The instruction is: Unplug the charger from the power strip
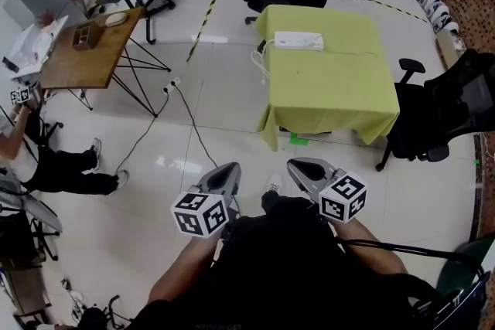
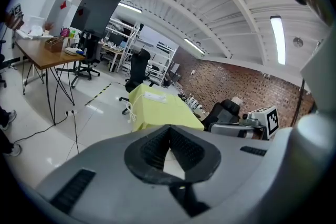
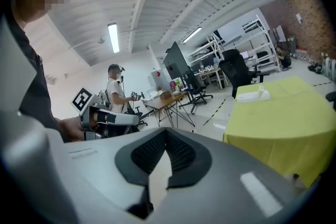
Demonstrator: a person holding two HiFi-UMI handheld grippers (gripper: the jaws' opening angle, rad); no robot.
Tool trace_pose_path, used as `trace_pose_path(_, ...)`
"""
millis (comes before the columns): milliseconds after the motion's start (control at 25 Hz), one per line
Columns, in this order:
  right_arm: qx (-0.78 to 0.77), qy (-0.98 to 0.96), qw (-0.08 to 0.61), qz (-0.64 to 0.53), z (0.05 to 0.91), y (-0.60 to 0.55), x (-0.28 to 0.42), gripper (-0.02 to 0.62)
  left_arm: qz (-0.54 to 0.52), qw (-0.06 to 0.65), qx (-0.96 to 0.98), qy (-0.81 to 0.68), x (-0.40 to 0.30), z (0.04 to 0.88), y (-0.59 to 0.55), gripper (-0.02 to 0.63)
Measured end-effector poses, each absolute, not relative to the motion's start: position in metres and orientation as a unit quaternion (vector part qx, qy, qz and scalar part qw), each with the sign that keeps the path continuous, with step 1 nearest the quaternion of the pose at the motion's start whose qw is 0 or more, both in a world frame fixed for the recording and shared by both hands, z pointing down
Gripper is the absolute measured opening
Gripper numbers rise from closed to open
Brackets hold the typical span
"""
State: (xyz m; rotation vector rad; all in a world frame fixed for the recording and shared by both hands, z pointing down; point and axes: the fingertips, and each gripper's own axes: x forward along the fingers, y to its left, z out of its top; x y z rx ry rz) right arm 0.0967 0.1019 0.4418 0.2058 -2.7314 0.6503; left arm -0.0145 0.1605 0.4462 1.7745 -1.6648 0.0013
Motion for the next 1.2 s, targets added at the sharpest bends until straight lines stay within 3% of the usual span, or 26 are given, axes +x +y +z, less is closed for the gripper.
trace_pose_path(520, 0.093, -0.96, 0.128, 0.23, 0.44, -0.055, 0.045, 0.003, 0.051, 0.334, 0.7, -0.629, -0.061, 0.444, 0.018, 0.006)
trace_pose_path(1200, 0.216, -0.926, 0.154, 0.27, 0.475, -0.132, 0.023, 0.003, 0.058, 0.371, 0.759, -0.532, -0.109, 0.473, -0.097, 0.006)
